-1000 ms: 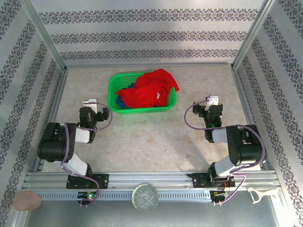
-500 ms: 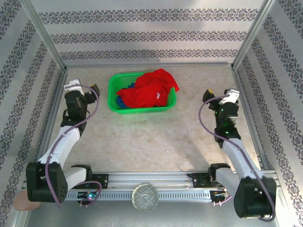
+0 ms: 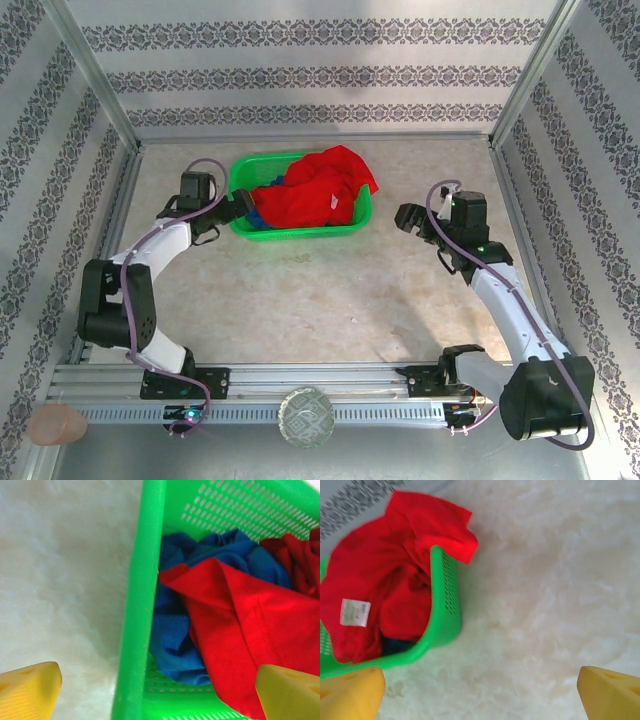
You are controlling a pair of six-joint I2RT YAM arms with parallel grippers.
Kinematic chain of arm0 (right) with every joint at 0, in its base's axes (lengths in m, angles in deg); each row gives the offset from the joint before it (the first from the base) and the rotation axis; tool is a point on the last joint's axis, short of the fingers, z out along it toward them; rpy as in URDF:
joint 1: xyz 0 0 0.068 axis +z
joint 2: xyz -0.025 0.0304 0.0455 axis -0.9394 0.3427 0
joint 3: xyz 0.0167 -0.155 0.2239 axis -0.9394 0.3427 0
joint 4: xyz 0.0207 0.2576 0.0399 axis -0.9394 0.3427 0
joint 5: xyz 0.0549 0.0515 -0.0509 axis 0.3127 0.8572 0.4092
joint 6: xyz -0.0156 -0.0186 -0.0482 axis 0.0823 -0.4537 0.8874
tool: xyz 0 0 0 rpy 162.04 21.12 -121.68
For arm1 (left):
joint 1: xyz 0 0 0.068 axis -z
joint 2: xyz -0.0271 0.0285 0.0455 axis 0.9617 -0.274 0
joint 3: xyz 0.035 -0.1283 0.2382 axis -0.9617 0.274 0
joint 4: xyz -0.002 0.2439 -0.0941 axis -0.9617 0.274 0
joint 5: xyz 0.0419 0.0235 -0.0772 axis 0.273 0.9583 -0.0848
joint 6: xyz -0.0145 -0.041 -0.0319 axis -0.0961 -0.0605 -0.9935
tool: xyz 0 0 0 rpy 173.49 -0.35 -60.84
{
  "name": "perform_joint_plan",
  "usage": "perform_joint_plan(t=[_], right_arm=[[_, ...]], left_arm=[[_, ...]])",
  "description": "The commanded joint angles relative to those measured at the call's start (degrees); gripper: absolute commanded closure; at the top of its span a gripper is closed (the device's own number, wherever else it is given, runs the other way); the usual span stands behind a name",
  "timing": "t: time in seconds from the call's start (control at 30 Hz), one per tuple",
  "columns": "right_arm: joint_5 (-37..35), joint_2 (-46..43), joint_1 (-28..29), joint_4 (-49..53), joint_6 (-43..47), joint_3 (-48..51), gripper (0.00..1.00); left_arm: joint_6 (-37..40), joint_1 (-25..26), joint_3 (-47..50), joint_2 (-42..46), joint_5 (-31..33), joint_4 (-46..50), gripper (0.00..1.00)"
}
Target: Fold the inside-out t-shirt
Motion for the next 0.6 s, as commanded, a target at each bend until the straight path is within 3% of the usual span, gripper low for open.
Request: perform_joint_plan(t=[0.0,0.17,0.33,0.5,0.57], right_arm=[[-3.37,0.49,0.69,8.52,0.11,-2.87,0.02],[-0.97,-0.01,0.03,11.05,0.04,-3.86,0.02],[2.47,-2.86,0.03,8.09,1.55,-1.84,0.02],[-8.34,1.55,-0.81,10.35,0.96,-5.63,0.02],[-14.28,5.66,-1.86,11.76,-0.08,-8.74,0.02]], left_arm=[[-2.67,1.91,-2.75,-3.63,-4.13,-2.97,0.01],[-4.64,6.83,-9.86,-13.87,-7.85,-7.74,0.01],[-4.62,13.31,-28.08,-27.81,-10.47,-5.67,0.01],[-3.27,18.11,-48.7,-38.65,-10.66,3.61,0.01],[-3.43,18.38,-51.24,-38.47,-8.11,7.04,0.01]])
